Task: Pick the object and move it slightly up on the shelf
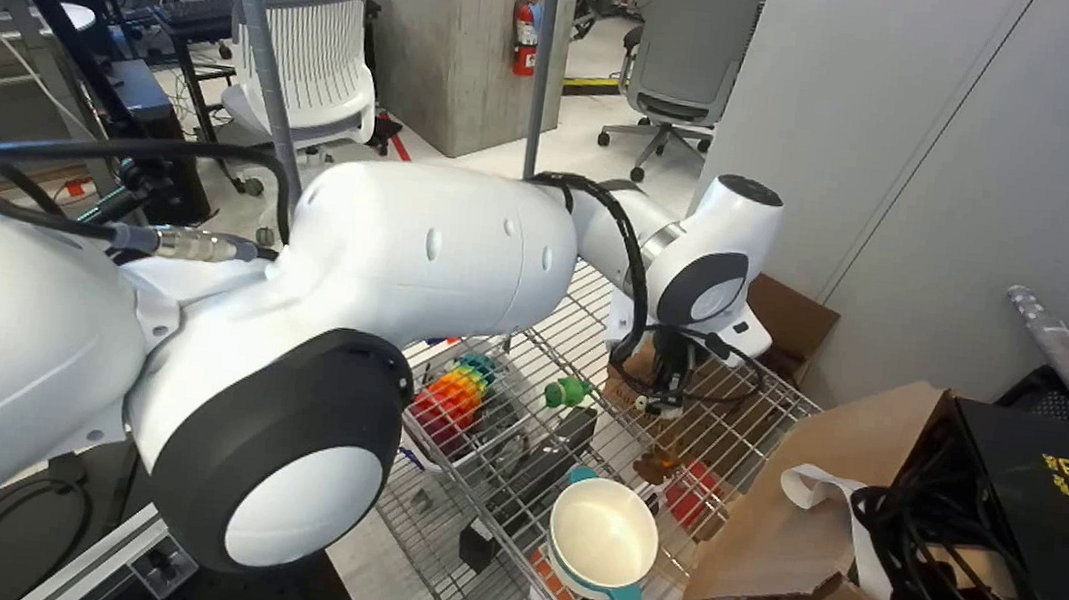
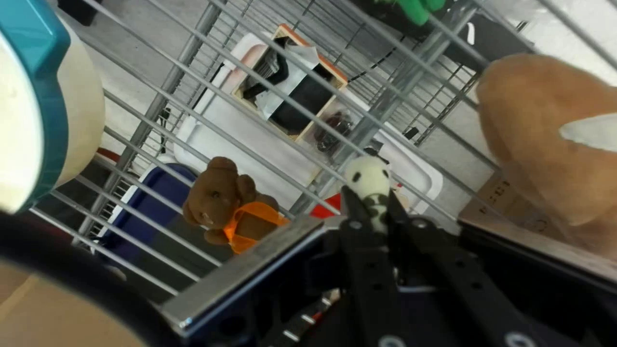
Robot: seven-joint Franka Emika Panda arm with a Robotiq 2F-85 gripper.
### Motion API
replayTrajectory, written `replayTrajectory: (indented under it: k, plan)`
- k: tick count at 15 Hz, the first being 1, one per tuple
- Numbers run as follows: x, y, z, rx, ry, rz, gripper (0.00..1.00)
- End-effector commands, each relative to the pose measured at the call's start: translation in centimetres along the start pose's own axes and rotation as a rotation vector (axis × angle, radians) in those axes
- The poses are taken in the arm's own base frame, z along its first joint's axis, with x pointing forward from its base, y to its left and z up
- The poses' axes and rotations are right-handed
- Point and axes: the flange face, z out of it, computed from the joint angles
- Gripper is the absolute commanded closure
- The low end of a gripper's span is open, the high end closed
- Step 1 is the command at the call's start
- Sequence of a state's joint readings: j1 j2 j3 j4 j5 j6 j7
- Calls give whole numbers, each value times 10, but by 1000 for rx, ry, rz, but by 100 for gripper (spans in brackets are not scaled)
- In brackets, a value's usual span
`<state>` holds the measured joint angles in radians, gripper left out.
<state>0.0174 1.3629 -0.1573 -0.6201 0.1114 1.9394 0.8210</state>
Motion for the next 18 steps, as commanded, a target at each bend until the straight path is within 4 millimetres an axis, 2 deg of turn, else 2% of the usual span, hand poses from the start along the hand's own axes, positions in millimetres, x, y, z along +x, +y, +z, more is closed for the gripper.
replayTrajectory:
  k: [1, 4, 5, 9, 14, 15, 18]
  plan:
    - [7, 8, 16, -57, 32, 42, 97]
    - [6, 12, 21, -85, 23, 34, 97]
    - [5, 11, 20, -90, 19, 27, 68]
    - [6, 11, -2, -82, 15, 17, 43]
    - [9, 6, -38, -47, 8, -35, 5]
    - [11, 7, -45, -39, 5, -49, 1]
    - [9, 9, -55, -11, -58, -78, 0]
